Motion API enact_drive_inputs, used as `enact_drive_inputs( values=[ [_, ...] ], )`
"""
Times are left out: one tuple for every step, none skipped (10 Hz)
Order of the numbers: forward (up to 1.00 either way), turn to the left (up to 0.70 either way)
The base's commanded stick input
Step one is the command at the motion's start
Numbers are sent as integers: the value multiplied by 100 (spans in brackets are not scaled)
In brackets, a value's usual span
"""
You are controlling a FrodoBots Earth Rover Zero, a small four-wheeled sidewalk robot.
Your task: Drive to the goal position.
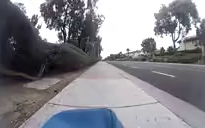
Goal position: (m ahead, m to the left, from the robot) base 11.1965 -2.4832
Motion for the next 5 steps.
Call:
enact_drive_inputs(
  values=[
    [100, 27],
    [100, 27],
    [100, 27],
    [100, 27],
    [100, 27]
  ],
)
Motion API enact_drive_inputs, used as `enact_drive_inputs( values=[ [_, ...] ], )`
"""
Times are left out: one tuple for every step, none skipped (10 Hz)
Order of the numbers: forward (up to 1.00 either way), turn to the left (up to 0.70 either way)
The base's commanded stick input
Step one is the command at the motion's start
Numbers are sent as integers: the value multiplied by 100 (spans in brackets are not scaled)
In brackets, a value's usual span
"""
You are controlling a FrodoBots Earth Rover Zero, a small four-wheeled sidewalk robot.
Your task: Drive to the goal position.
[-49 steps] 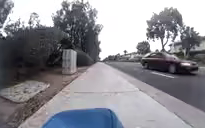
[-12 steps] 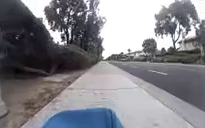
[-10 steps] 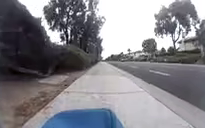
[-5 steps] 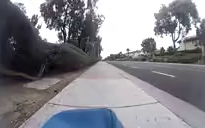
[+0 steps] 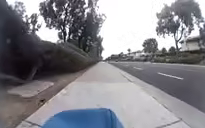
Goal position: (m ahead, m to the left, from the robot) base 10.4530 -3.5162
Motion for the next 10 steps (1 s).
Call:
enact_drive_inputs(
  values=[
    [100, 0],
    [100, 0],
    [100, 0],
    [100, 0],
    [100, 0],
    [100, 0],
    [100, 0],
    [100, 0],
    [100, 0],
    [100, -25]
  ],
)
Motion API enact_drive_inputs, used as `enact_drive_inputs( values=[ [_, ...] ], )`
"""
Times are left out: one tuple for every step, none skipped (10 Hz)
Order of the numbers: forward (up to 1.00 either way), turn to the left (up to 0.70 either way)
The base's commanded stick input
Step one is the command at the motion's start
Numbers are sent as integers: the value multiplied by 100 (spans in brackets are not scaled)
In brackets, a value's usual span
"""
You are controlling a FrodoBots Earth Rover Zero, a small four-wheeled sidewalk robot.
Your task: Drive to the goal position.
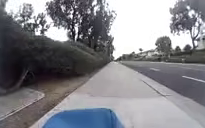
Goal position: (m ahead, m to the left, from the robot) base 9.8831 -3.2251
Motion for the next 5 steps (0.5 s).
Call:
enact_drive_inputs(
  values=[
    [100, -27],
    [100, -19],
    [100, 0],
    [100, 0],
    [100, 0]
  ],
)
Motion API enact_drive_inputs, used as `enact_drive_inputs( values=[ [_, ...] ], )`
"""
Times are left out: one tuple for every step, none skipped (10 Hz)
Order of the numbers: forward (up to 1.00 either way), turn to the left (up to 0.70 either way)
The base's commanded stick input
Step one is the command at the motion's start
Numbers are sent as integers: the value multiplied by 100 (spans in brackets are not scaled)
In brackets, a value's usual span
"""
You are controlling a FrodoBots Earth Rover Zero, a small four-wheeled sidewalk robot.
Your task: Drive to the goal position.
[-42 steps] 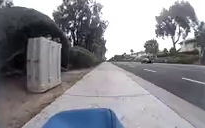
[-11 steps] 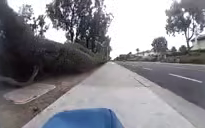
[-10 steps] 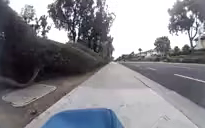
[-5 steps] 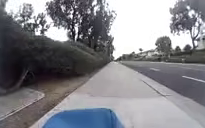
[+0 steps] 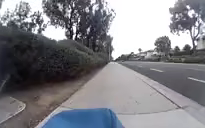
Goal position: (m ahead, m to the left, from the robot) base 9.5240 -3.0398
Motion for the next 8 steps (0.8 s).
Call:
enact_drive_inputs(
  values=[
    [100, 0],
    [100, 0],
    [100, 0],
    [100, 0],
    [100, 0],
    [100, 0],
    [100, 0],
    [100, 0]
  ],
)
